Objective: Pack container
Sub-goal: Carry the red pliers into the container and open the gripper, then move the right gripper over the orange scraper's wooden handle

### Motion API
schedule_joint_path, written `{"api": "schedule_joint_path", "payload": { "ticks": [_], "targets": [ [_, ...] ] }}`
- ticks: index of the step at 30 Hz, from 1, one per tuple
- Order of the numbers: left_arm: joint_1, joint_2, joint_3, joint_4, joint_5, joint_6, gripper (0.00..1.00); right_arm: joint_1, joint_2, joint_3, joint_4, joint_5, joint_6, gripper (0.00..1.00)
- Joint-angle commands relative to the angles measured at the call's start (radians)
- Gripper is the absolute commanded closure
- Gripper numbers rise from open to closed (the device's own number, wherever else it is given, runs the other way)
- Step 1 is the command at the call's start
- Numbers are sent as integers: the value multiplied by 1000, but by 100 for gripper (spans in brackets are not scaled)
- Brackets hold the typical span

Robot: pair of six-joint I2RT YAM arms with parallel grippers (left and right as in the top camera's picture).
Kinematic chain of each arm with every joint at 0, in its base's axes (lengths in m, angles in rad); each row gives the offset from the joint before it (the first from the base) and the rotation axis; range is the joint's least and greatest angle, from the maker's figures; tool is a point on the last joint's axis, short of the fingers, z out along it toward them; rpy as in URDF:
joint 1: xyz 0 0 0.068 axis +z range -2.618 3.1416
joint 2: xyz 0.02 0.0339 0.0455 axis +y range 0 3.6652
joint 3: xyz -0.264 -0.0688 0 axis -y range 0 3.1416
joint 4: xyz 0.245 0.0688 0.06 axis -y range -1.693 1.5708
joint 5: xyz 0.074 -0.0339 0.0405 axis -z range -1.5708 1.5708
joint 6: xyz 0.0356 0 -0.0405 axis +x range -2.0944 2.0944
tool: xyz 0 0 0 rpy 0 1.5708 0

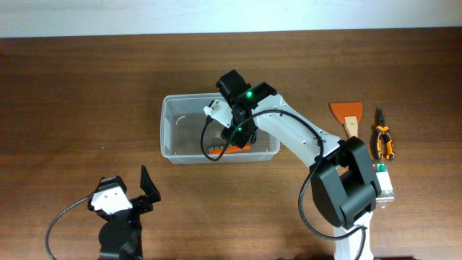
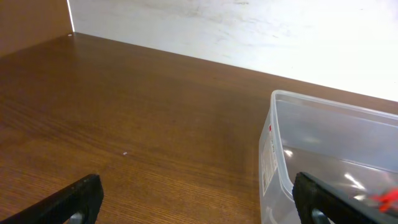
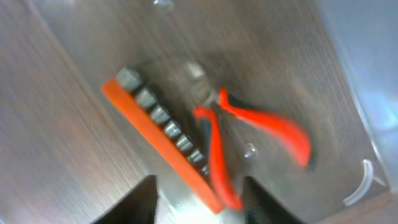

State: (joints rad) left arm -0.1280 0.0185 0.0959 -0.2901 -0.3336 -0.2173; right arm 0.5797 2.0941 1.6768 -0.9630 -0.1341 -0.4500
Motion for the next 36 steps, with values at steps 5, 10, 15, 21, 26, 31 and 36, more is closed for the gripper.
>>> {"api": "schedule_joint_path", "payload": {
  "ticks": [5, 10, 15, 21, 26, 31, 36],
  "targets": [
    [-3, -6, -3, -2, -3, 9, 1, -2, -16, 66, -47, 63, 105, 54],
    [-3, -6, -3, -2, -3, 9, 1, -62, -42, 256, -215, 218, 232, 55],
    [-3, -6, -3, -2, -3, 9, 1, -183, -52, 447, -383, 244, 248, 55],
    [-3, -6, -3, -2, -3, 9, 1, -364, -53, 506, -497, 244, 276, 54],
    [-3, -6, -3, -2, -3, 9, 1, -502, -53, 505, -512, 243, 275, 53],
    [-3, -6, -3, -2, -3, 9, 1, -608, -45, 478, -513, 216, 272, 52],
    [-3, -6, -3, -2, -3, 9, 1, -671, -40, 401, -484, 195, 272, 51]
  ]
}}
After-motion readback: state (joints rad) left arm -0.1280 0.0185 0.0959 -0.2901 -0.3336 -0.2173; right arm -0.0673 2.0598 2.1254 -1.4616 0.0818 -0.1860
